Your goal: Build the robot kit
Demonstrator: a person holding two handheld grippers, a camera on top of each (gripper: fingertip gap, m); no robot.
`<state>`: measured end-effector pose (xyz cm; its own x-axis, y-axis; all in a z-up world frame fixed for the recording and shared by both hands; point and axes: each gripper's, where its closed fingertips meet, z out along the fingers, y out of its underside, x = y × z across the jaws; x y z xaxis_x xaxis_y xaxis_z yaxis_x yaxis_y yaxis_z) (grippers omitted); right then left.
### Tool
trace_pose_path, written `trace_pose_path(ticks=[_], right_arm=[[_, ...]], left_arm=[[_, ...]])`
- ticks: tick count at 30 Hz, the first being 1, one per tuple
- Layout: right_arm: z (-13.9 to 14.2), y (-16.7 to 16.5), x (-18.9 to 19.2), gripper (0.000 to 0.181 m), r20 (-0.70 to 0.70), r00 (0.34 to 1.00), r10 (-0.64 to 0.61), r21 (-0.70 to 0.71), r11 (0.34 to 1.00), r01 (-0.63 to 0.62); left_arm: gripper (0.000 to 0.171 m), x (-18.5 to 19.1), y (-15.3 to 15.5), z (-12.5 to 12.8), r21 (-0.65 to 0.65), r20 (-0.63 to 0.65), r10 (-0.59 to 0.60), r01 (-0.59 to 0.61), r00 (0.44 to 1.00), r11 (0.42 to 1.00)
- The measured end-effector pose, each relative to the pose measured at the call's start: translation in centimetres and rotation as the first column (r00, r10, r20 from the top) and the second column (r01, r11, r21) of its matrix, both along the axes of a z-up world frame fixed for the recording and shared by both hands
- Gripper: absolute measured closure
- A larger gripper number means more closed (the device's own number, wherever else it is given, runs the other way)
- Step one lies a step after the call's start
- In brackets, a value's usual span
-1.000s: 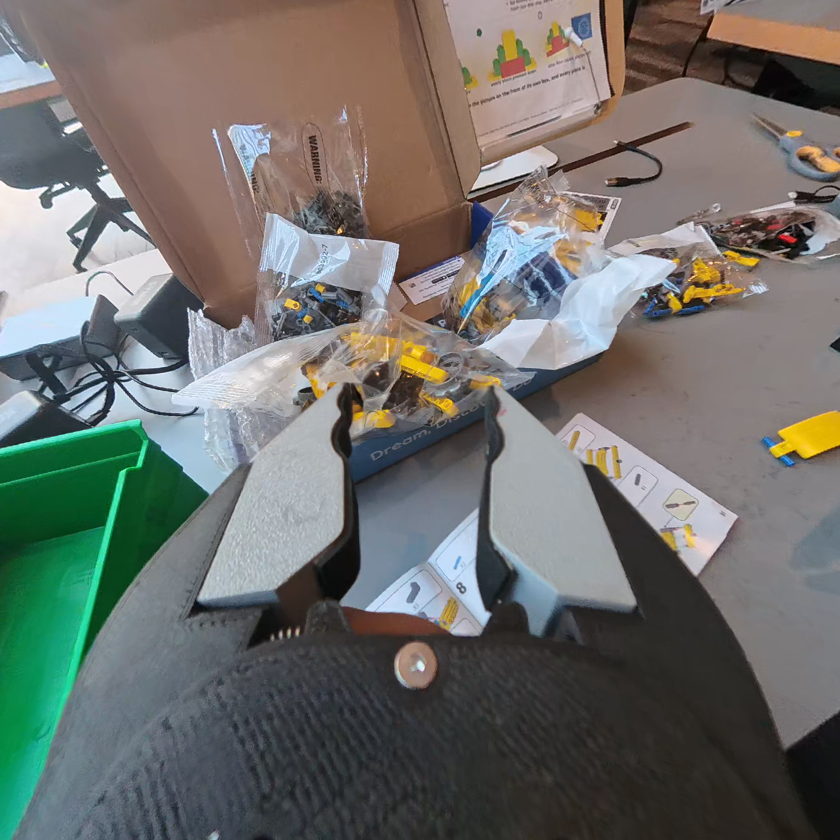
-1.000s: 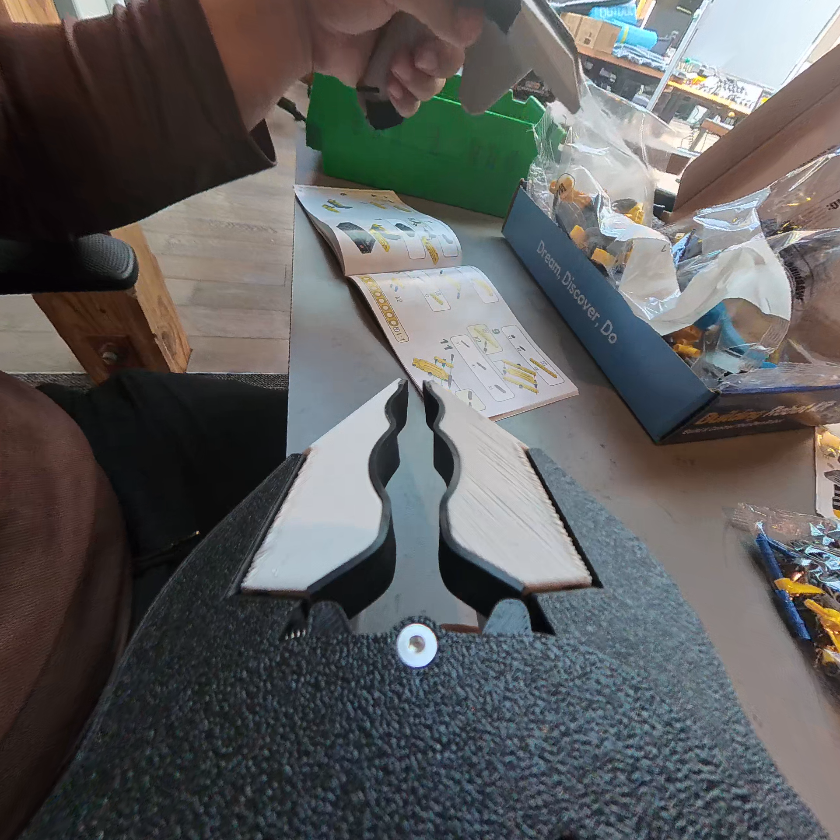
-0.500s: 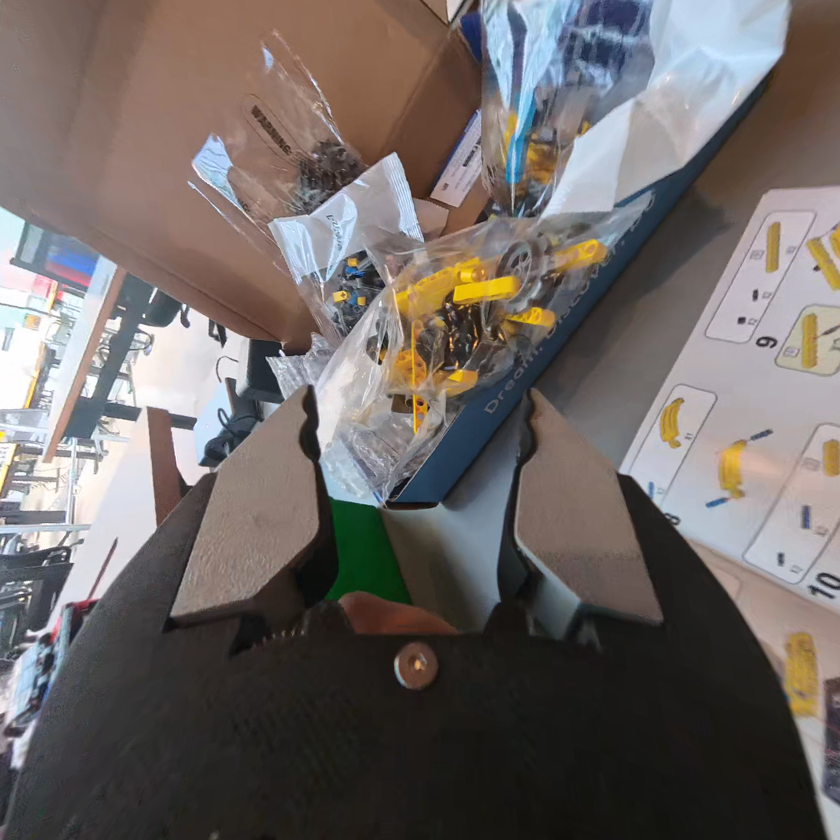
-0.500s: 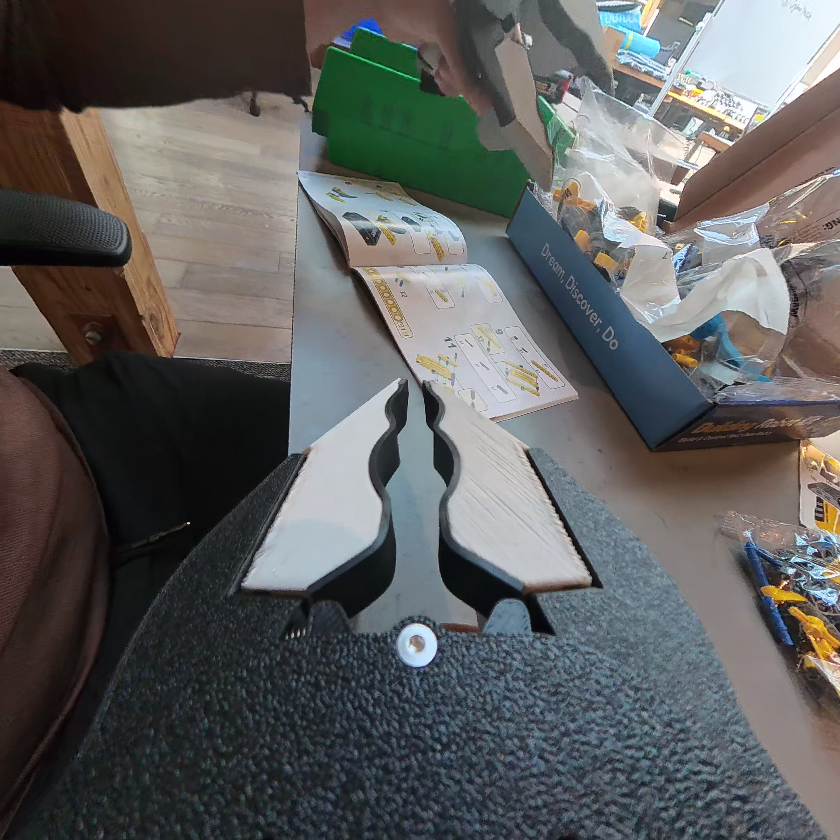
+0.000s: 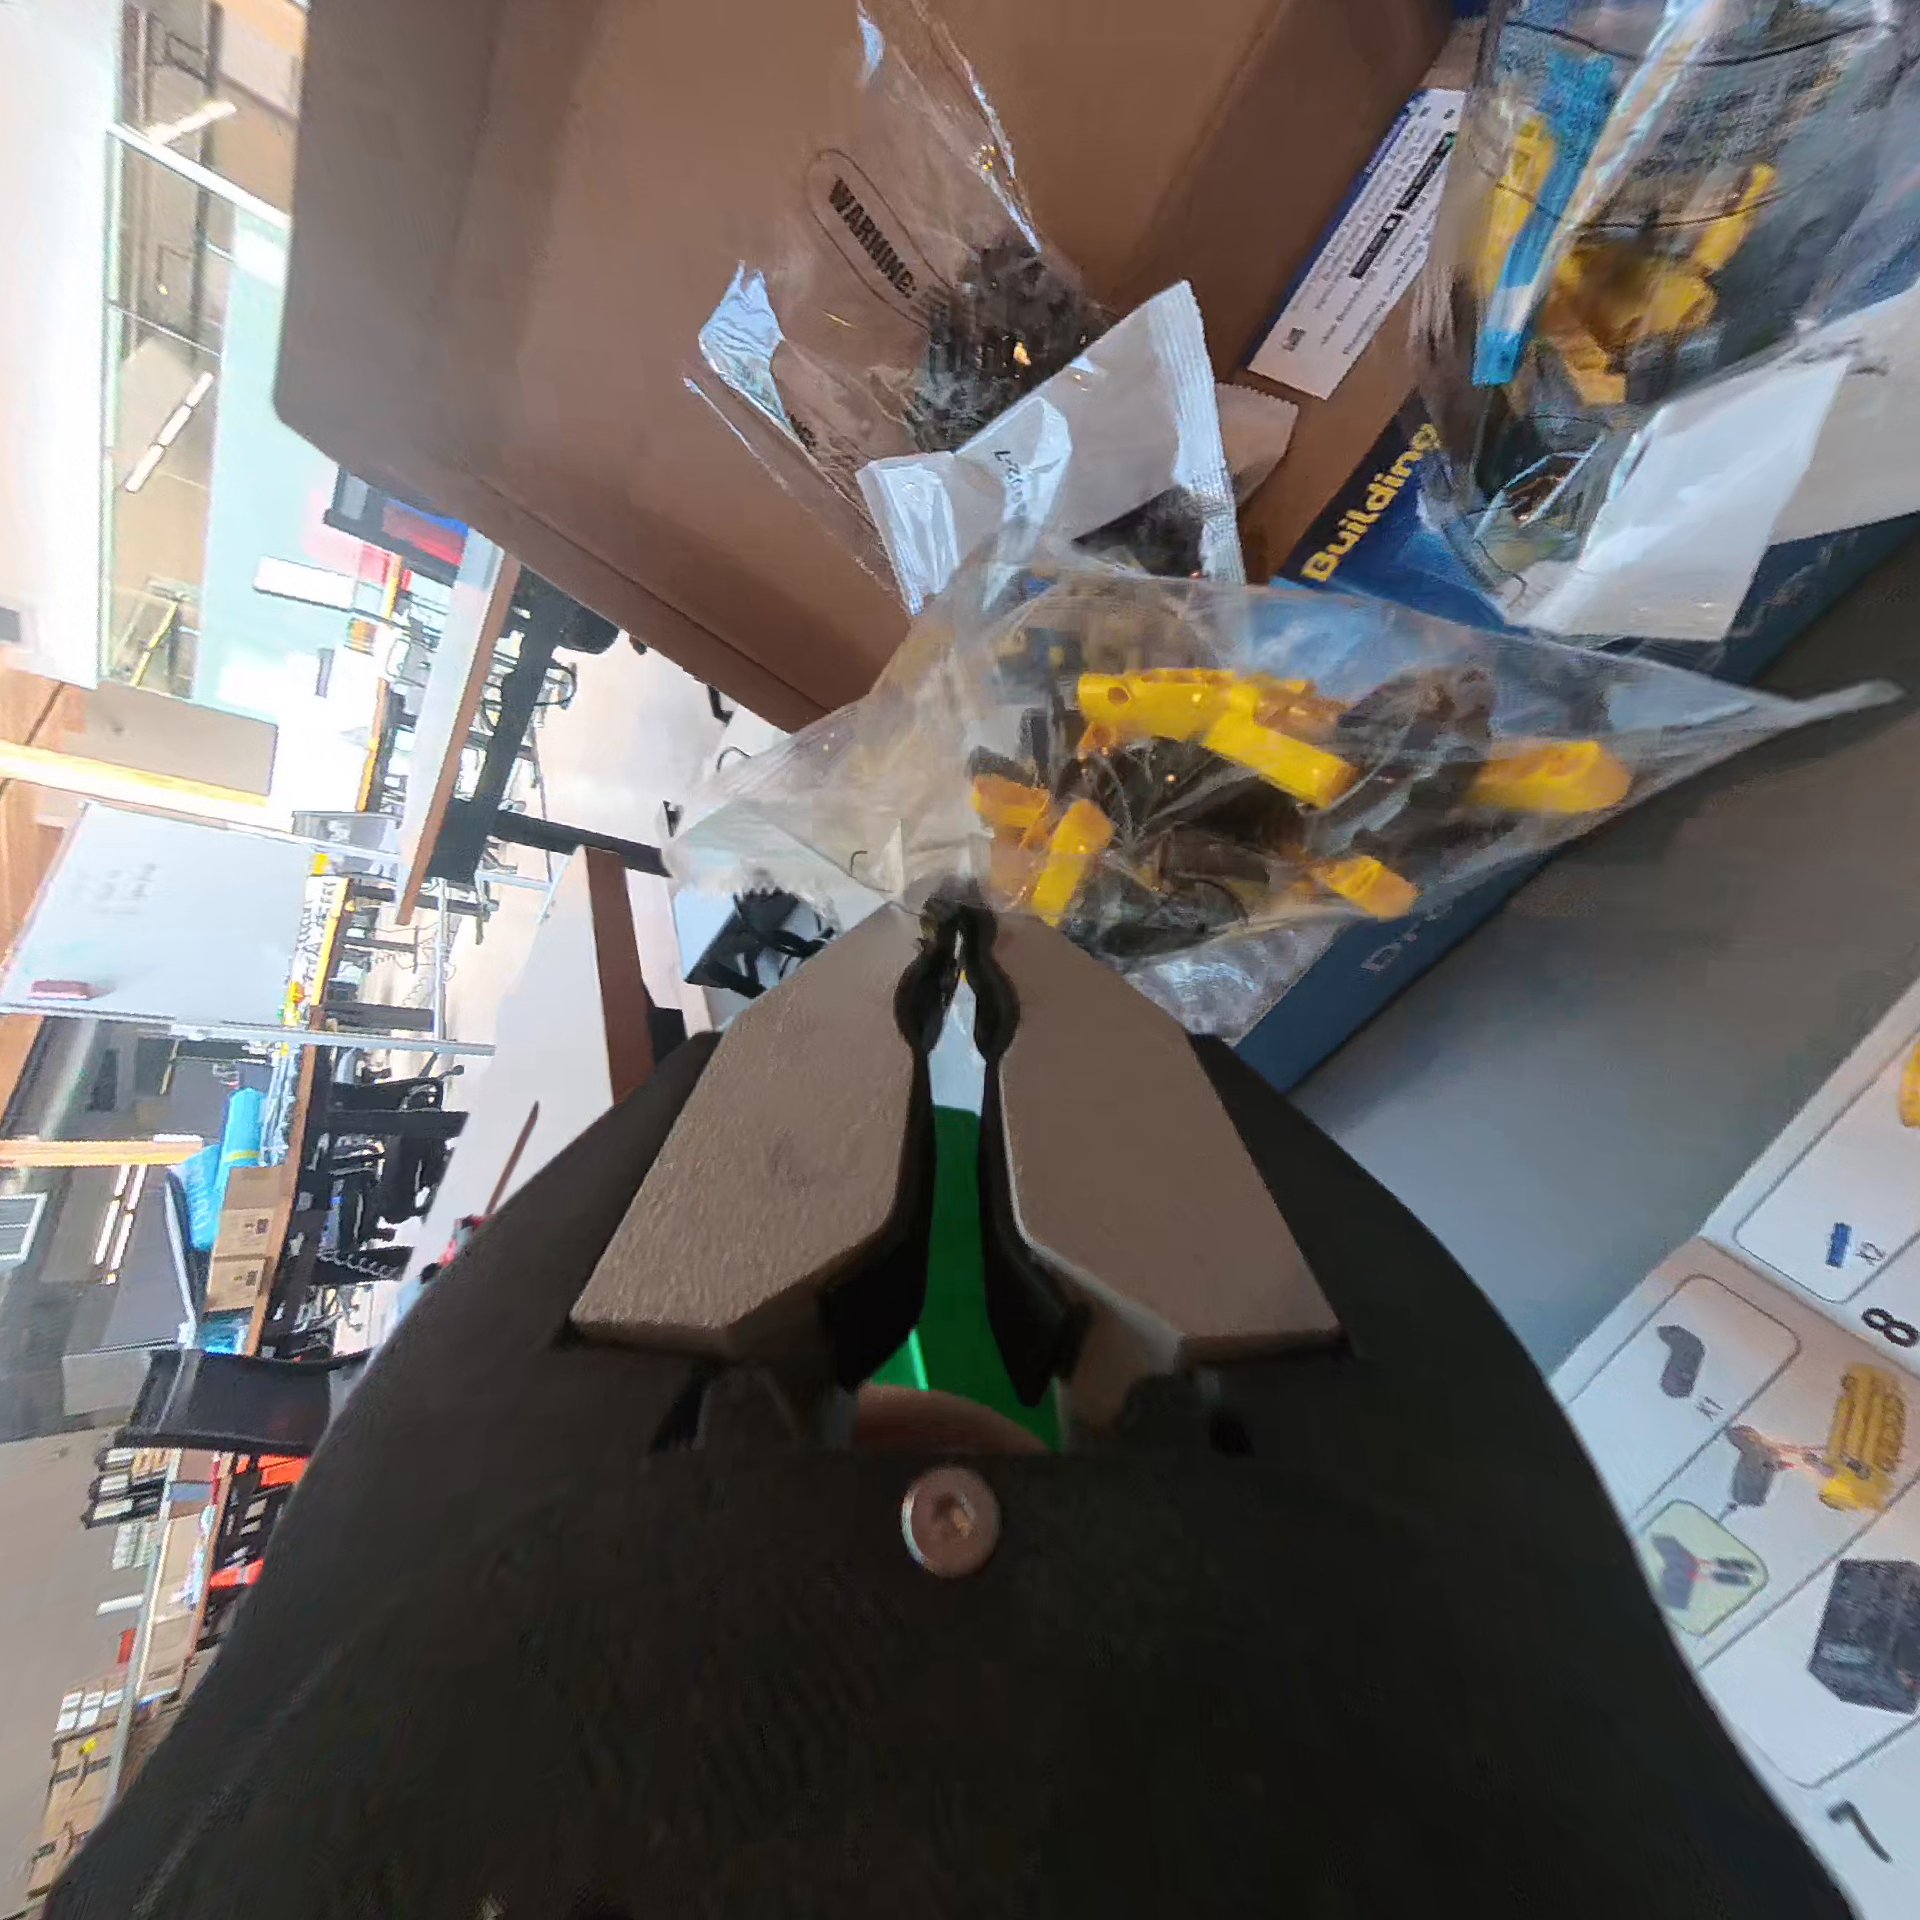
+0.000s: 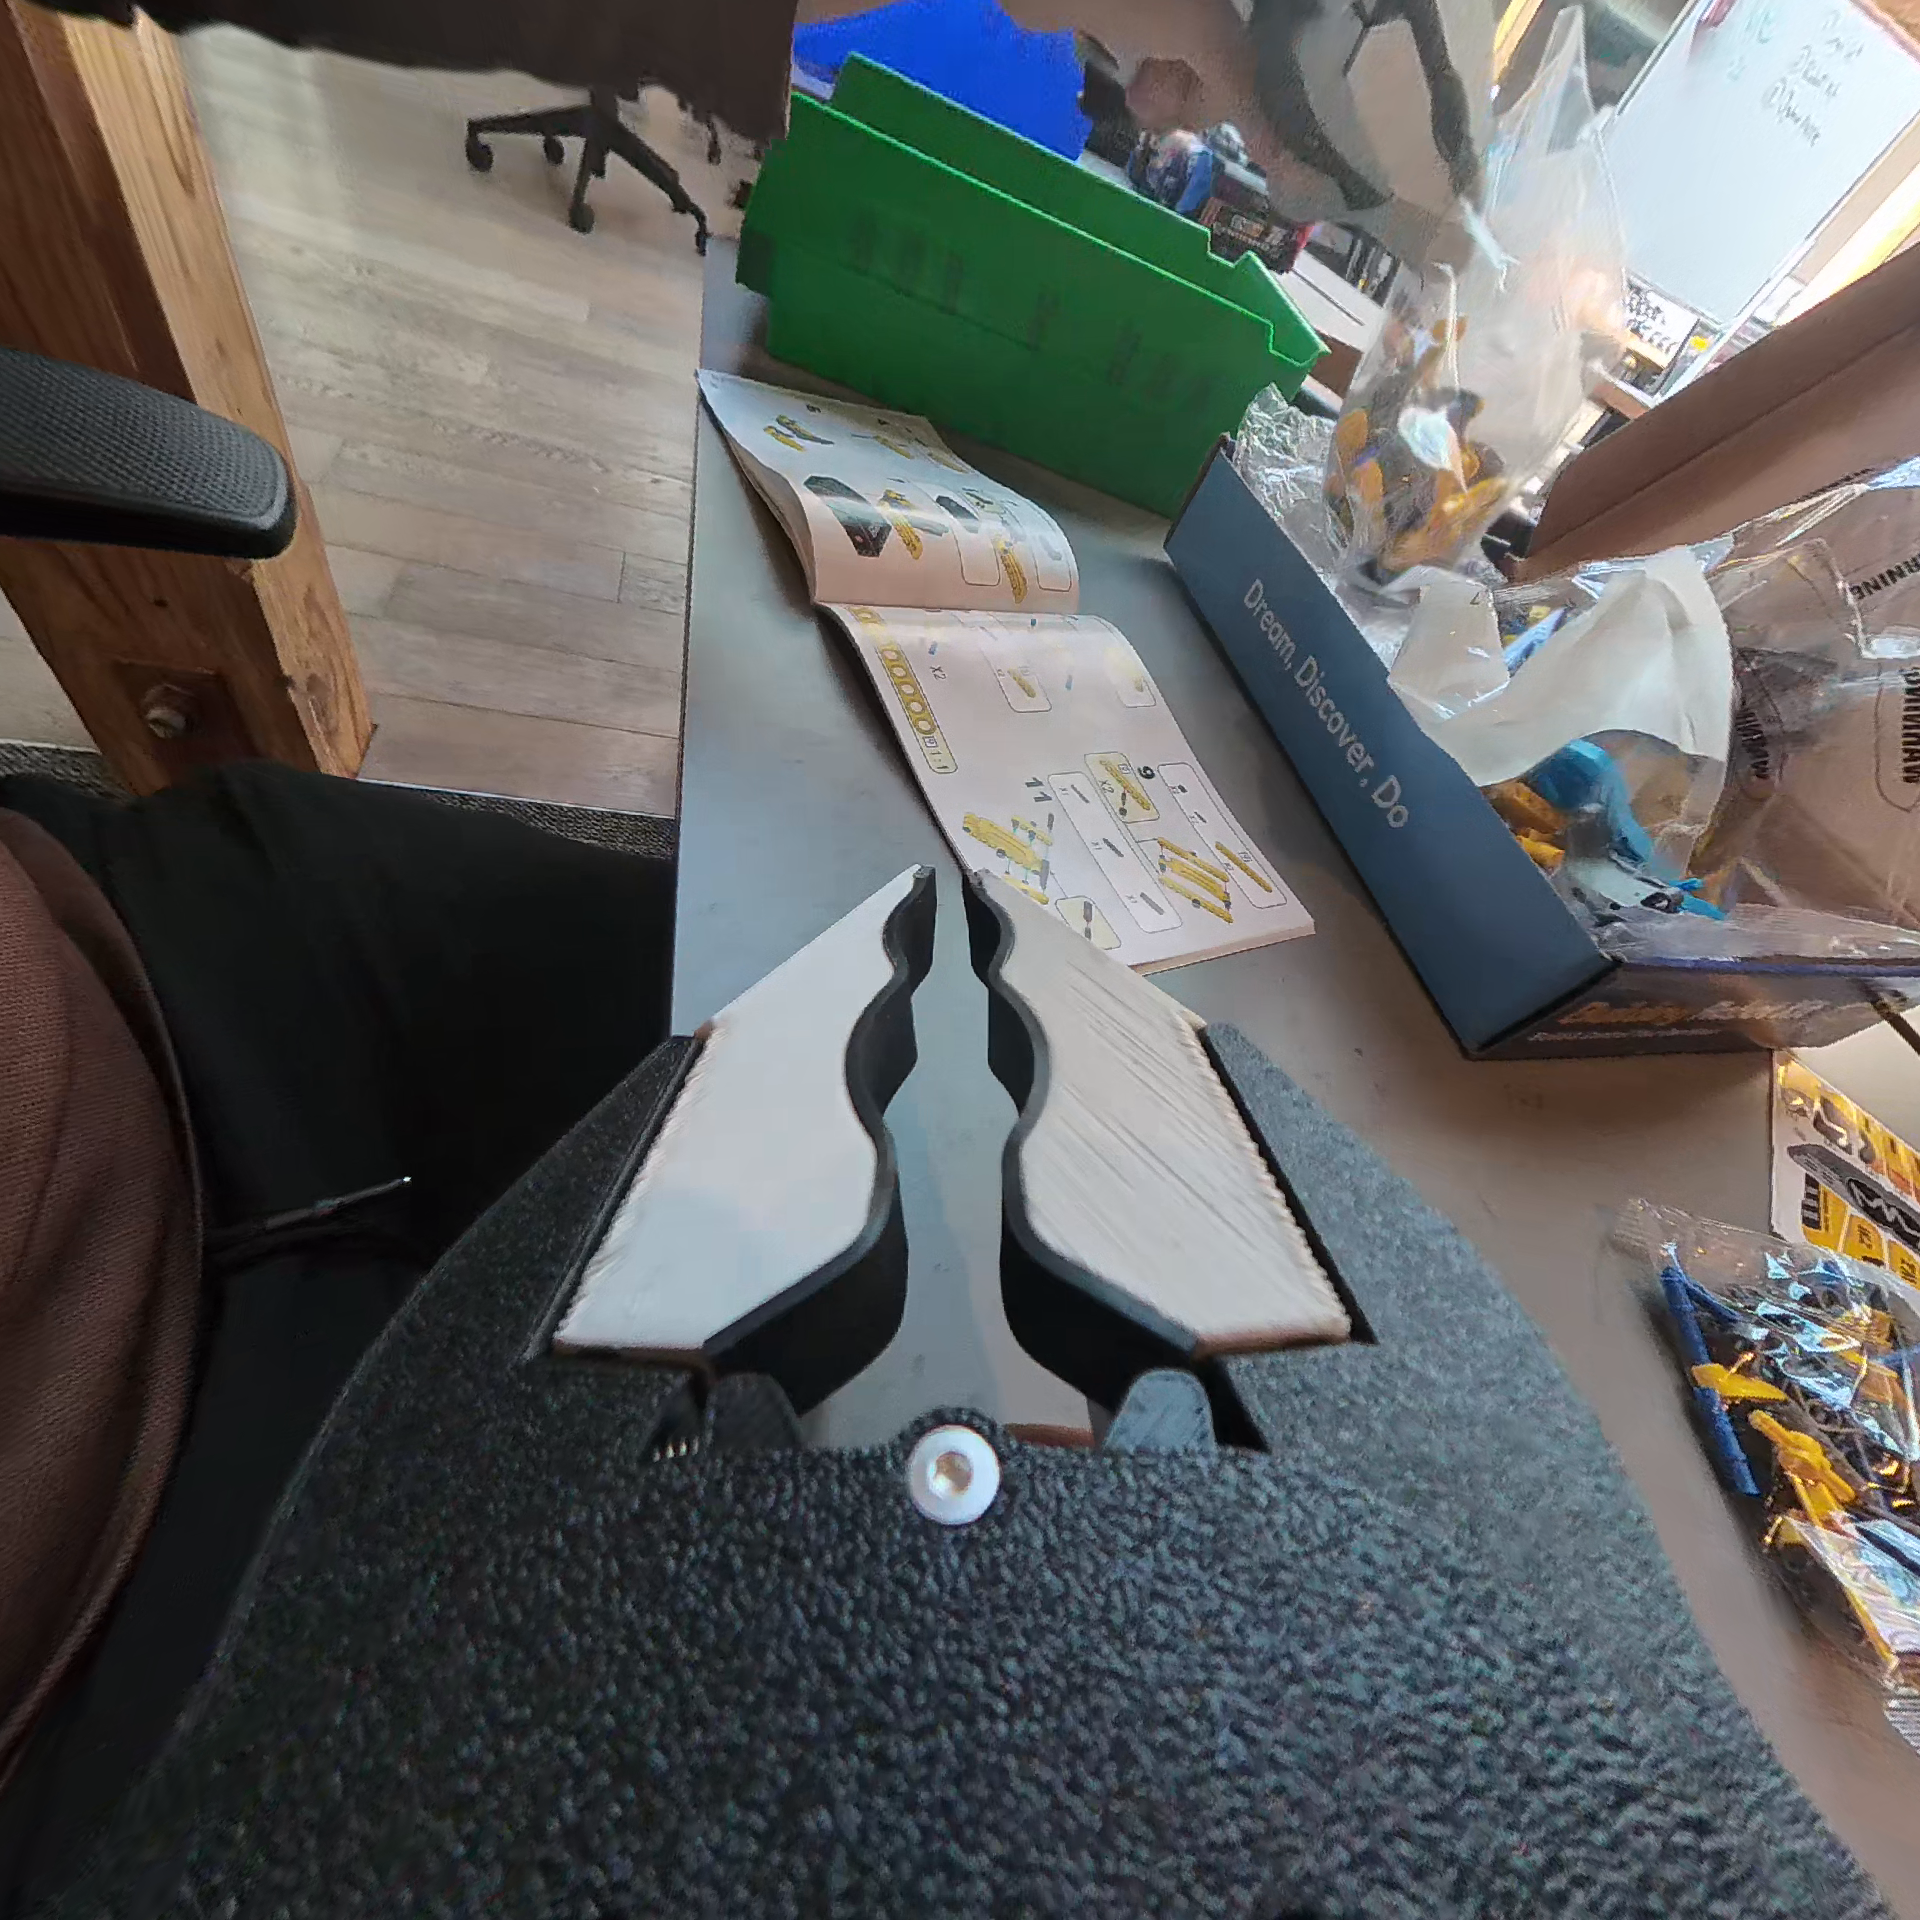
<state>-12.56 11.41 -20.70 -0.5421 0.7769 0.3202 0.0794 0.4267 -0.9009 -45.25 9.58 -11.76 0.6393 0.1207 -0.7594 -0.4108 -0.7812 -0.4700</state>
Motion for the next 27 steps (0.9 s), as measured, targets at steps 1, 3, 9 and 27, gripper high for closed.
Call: trace_pose_path(ticks=[1, 3, 9, 27], right_arm=[[0.0, 0.0, 0.0, 0.176, -0.002, 1.000, 0.001, 0.001, 1.000, -0.001], [0.0, 0.0, 0.1, 0.176, -0.003, 1.000, 0.004, 0.004, 1.000, -0.004], [0.0, -0.1, 0.2, 0.177, -0.002, 1.000, 0.009, 0.005, 1.000, -0.009], [-0.2, -0.2, 0.2, 0.177, -0.006, 1.000, 0.007, 0.028, 1.000, -0.007]], left_arm=[[0.171, -0.1, -0.1, 0.5, -0.001, -0.018, 0.003, -0.003, 1.000, 1.000], [0.171, -0.2, -0.5, 1.6, 0.000, -0.053, 0.015, -0.015, 0.998, 1.000], [0.171, 0.4, -2.1, 4.9, 0.059, -0.087, 0.085, -0.080, 0.993, 0.995], [0.171, 6.7, -7.6, 2.3, 0.054, 0.080, 0.169, -0.174, 0.982, 0.983]])
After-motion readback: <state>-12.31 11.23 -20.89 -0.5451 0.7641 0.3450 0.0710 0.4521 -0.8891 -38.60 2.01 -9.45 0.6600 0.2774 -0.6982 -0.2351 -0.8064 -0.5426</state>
